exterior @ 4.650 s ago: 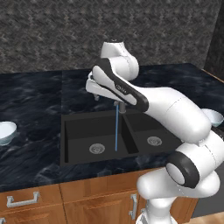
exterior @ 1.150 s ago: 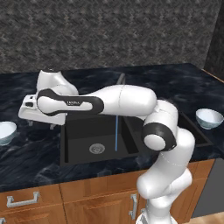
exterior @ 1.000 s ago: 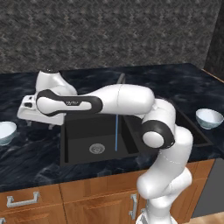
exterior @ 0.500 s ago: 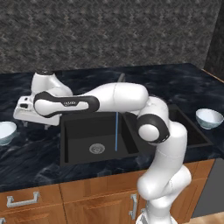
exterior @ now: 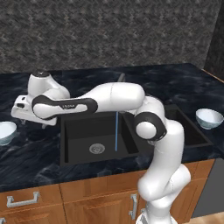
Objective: Rinse each bowl for a few seconds and place them down in the sink or on the counter.
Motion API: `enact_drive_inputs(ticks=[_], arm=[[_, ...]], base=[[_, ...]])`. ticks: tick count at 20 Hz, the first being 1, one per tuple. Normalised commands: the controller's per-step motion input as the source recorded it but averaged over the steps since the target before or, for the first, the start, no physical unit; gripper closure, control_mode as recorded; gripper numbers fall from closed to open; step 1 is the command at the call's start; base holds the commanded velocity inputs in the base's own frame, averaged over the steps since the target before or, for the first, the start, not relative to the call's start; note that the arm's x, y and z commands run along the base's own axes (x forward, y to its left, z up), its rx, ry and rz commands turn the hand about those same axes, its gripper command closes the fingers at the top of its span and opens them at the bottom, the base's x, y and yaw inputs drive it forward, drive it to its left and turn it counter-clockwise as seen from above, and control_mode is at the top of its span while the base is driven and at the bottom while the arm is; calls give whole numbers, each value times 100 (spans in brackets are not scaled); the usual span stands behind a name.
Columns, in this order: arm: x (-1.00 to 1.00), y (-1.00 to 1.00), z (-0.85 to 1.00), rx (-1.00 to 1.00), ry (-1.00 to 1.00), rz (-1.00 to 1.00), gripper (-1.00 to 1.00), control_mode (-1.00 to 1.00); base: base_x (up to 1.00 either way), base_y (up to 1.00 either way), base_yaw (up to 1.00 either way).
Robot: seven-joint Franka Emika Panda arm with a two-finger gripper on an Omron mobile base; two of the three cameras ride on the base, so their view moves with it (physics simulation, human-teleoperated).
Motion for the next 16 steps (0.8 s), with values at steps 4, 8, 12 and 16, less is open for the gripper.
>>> enact_drive_inputs(ticks=[4, 8, 12, 16], arm=[[17, 15, -9, 2, -1, -8, -100, -100], [12, 17, -10, 5, 0, -5, -100, -100], [7, 15, -6, 3, 0, -4, -100, -100], [7, 14, -9, 2, 0, -4, -100, -100]], base=[[0, 0, 0], [0, 0, 0], [0, 0, 0], [0, 0, 0]])
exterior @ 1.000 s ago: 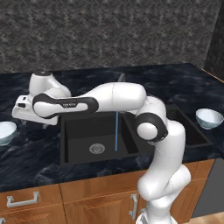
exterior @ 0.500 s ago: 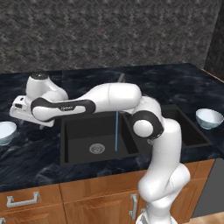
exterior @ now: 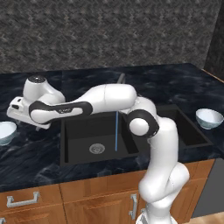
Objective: Rinse each bowl for a few seconds and place them down in the sink or on the counter.
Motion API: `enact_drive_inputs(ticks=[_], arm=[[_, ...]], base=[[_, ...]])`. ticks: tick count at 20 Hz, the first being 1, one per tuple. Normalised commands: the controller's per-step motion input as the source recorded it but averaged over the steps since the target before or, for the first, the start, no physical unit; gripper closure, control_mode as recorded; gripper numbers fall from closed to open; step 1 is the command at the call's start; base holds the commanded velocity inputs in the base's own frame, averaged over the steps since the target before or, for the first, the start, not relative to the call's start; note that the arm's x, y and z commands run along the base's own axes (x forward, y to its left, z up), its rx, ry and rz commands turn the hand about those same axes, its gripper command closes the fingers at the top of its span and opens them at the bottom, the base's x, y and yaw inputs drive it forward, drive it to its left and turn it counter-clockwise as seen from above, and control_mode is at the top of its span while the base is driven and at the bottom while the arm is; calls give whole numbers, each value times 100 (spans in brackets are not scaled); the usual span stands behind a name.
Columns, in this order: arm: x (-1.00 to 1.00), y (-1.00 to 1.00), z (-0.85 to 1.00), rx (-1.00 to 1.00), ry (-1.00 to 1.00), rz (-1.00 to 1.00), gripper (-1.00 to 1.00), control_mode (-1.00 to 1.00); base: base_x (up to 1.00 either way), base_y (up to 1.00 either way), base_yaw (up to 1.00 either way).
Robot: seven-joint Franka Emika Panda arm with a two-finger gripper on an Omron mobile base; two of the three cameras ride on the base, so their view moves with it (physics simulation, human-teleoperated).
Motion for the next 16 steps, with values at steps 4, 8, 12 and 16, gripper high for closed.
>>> enact_drive_inputs(ticks=[4, 8, 12, 16], arm=[[9, 4, -5, 0, 0, -3, -100, -100], [11, 13, 0, 0, 0, -4, -100, -100], [16, 20, -2, 0, 0, -3, -100, -100], [17, 17, -2, 0, 0, -2, -100, -100]], base=[[0, 0, 0], [0, 0, 0], [0, 0, 0], [0, 0, 0]])
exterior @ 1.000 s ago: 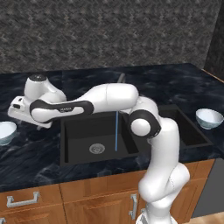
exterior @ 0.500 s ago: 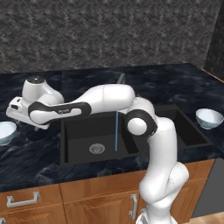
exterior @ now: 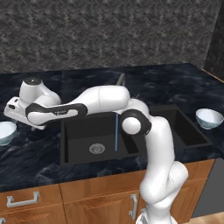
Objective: Rinse each bowl for a few seconds and place them down in the sink or on the counter.
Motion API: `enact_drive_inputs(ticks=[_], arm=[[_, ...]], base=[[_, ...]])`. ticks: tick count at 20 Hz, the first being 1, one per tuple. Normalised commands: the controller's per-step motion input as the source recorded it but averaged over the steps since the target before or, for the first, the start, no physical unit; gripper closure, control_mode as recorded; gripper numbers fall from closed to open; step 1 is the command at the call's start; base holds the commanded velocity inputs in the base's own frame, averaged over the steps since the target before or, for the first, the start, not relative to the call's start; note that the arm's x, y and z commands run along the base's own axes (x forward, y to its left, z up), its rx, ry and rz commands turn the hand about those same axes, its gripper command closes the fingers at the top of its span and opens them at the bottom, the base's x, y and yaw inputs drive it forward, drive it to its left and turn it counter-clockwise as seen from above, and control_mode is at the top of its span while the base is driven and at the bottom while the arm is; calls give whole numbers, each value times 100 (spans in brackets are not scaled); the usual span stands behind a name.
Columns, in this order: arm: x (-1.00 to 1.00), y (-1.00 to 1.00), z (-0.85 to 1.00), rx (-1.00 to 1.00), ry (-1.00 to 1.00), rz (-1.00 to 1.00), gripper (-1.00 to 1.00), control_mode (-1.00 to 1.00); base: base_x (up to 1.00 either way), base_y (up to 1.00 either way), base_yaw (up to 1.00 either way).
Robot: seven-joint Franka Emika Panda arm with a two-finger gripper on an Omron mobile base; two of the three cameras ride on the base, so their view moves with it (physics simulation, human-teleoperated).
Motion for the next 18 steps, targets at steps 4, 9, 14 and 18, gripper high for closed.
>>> enact_drive_inputs(ticks=[4, 9, 14, 18], arm=[[15, 13, -6, 0, 1, -1, -100, -100], [16, 7, -9, 0, 4, -1, -100, -100], [16, 10, -11, 0, 5, 0, -100, -100], [18, 11, -7, 0, 4, 0, -100, -100]], base=[[0, 0, 0], [0, 0, 0], [0, 0, 0], [0, 0, 0]])
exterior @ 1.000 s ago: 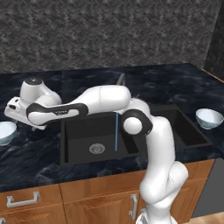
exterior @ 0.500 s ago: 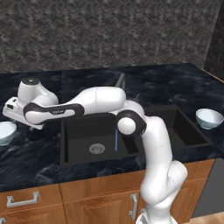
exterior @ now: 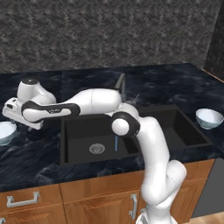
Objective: Rinse each bowl for a few seconds and place them down in the sink or on the counter.
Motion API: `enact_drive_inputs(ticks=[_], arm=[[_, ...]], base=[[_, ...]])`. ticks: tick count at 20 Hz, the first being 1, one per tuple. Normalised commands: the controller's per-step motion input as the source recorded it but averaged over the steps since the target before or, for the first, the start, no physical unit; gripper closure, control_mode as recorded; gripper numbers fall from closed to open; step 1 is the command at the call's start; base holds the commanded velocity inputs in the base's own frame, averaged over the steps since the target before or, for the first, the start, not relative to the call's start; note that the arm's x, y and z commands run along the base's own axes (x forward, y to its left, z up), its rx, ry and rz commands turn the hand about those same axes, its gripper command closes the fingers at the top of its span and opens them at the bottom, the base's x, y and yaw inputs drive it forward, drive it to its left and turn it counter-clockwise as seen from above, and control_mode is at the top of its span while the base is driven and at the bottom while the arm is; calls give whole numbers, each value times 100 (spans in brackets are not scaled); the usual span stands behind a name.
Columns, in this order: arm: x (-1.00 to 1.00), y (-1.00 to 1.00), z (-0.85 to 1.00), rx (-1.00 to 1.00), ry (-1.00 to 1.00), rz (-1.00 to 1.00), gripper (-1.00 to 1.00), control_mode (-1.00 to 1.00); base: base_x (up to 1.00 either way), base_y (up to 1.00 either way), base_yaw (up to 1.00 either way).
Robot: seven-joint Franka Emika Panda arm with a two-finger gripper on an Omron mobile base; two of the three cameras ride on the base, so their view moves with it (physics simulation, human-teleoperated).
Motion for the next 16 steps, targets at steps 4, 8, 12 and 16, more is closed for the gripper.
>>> enact_drive_inputs(ticks=[4, 8, 12, 16], arm=[[14, 10, -2, -1, 3, 0, -100, -100], [6, 5, -1, -4, 4, 0, -100, -100], [2, 4, -3, -5, 4, 0, -100, -100], [0, 4, -6, -3, 3, 1, -100, -100]], base=[[0, 0, 0], [0, 0, 0], [0, 0, 0], [0, 0, 0]])
